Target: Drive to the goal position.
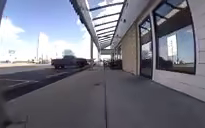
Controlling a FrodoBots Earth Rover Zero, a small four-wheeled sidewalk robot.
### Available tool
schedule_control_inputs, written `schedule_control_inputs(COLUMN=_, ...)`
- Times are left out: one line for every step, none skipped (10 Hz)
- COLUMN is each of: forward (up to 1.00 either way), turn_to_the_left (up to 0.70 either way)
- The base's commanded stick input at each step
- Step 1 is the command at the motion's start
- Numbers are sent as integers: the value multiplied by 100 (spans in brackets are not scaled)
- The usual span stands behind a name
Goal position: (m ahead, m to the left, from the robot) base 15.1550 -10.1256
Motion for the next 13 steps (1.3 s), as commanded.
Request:
schedule_control_inputs(forward=85, turn_to_the_left=0)
schedule_control_inputs(forward=85, turn_to_the_left=0)
schedule_control_inputs(forward=85, turn_to_the_left=0)
schedule_control_inputs(forward=85, turn_to_the_left=0)
schedule_control_inputs(forward=85, turn_to_the_left=0)
schedule_control_inputs(forward=85, turn_to_the_left=0)
schedule_control_inputs(forward=85, turn_to_the_left=0)
schedule_control_inputs(forward=85, turn_to_the_left=0)
schedule_control_inputs(forward=85, turn_to_the_left=0)
schedule_control_inputs(forward=85, turn_to_the_left=0)
schedule_control_inputs(forward=85, turn_to_the_left=0)
schedule_control_inputs(forward=85, turn_to_the_left=0)
schedule_control_inputs(forward=85, turn_to_the_left=0)
